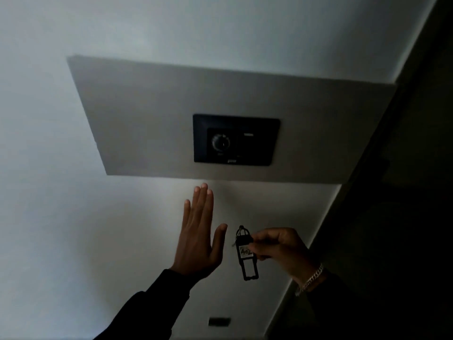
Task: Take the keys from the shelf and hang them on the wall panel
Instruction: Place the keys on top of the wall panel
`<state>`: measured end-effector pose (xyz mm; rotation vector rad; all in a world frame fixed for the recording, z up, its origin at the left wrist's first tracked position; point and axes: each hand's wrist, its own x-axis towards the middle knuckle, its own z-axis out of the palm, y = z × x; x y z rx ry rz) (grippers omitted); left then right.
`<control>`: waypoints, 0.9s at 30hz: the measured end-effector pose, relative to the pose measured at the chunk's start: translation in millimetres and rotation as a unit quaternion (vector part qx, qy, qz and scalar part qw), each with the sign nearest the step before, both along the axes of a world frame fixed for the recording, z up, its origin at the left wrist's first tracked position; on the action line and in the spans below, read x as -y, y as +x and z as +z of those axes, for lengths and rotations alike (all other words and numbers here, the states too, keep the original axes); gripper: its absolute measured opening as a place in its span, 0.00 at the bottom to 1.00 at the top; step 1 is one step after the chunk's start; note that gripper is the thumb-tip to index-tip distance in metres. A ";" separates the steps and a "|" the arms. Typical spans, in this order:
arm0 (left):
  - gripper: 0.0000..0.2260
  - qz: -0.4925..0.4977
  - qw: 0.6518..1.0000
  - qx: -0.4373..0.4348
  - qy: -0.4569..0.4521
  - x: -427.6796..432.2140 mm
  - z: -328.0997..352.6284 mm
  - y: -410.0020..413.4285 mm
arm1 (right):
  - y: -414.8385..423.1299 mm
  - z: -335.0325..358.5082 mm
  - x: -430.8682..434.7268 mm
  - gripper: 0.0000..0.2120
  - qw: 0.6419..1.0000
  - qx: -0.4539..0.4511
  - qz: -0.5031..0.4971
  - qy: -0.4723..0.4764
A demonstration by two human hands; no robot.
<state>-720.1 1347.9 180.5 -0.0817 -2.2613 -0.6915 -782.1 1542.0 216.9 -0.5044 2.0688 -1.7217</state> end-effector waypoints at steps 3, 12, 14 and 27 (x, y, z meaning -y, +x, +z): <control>0.30 0.038 0.994 -0.097 -0.036 25.3 39.2 -14.9 | -10.8 43.3 6.5 0.05 0.994 -0.107 0.029 -0.014; 0.30 0.216 0.919 -0.212 -0.251 86.6 118.0 -69.0 | -27.4 168.8 19.4 0.08 0.923 -0.356 0.003 -0.144; 0.31 0.237 0.907 -0.220 -0.270 89.4 114.7 -71.9 | -33.4 183.7 24.1 0.08 0.913 -0.372 0.000 -0.169; 0.32 0.289 0.896 -0.215 -0.258 89.2 114.3 -75.0 | -57.2 192.5 50.2 0.10 0.906 -0.387 -0.064 -0.159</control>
